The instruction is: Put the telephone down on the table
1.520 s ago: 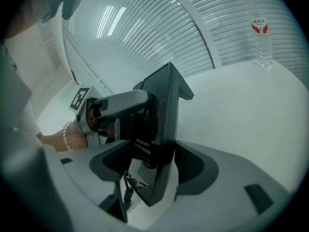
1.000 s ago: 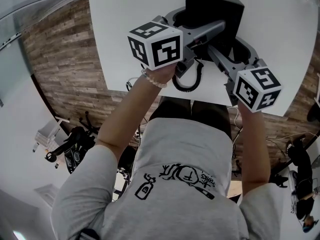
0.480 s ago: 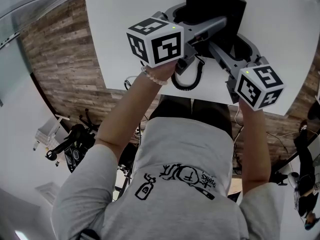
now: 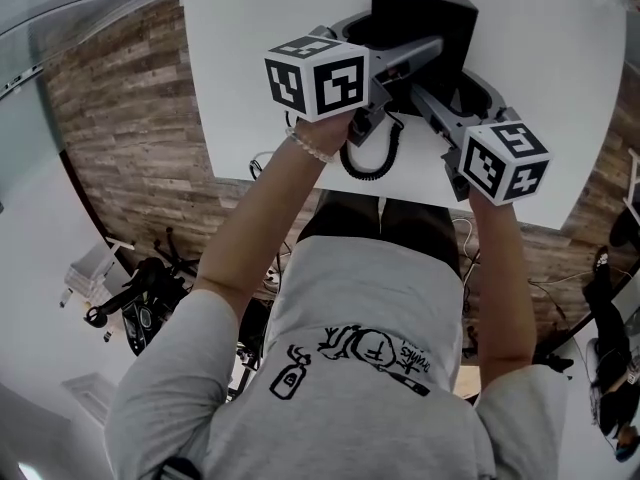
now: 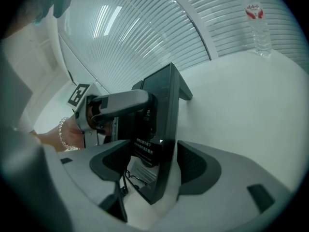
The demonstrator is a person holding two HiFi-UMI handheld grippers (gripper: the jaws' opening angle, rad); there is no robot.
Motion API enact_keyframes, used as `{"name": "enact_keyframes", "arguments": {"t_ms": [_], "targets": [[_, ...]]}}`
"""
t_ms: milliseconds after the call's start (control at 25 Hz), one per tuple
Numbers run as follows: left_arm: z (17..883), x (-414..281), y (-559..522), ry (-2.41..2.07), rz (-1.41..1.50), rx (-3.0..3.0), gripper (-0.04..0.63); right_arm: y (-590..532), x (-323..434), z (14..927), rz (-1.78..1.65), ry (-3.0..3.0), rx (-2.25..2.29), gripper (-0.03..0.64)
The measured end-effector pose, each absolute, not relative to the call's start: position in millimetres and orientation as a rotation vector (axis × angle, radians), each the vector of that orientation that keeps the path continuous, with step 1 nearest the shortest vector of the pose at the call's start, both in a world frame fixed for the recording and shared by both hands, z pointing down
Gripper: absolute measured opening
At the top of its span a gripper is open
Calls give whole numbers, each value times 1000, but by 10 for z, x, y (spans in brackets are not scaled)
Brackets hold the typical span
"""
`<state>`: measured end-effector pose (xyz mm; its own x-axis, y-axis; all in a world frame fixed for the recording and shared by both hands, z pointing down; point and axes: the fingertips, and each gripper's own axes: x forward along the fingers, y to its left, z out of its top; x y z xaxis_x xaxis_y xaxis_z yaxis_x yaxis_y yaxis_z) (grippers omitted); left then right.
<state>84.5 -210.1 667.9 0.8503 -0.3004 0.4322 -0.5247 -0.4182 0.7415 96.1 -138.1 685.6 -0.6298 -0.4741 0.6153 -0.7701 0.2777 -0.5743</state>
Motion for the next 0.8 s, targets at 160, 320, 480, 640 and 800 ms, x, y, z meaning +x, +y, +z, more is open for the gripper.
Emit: {"name": "enact_keyframes", "arguments": {"t_ms": [160, 320, 480, 640, 800], "targets": [[6644, 712, -2049, -650, 330, 2005, 364, -1388, 1003, 6728, 1275, -2245, 1186, 273], [6527, 571, -1889, -687, 342, 1990, 364, -1349, 1148, 6515, 1181, -2242, 1256, 273], [6351, 417, -1791, -739, 335, 1990, 364, -1321, 1256, 6298, 1102, -2249, 1273, 273], [6059, 215, -1737, -817, 322, 2026, 364, -1323, 1274, 6012, 1035, -2287, 1280, 273], [5686, 46, -1678, -880, 295, 2090, 361, -1343, 1296, 5667, 951, -2327, 1313, 272]]}}
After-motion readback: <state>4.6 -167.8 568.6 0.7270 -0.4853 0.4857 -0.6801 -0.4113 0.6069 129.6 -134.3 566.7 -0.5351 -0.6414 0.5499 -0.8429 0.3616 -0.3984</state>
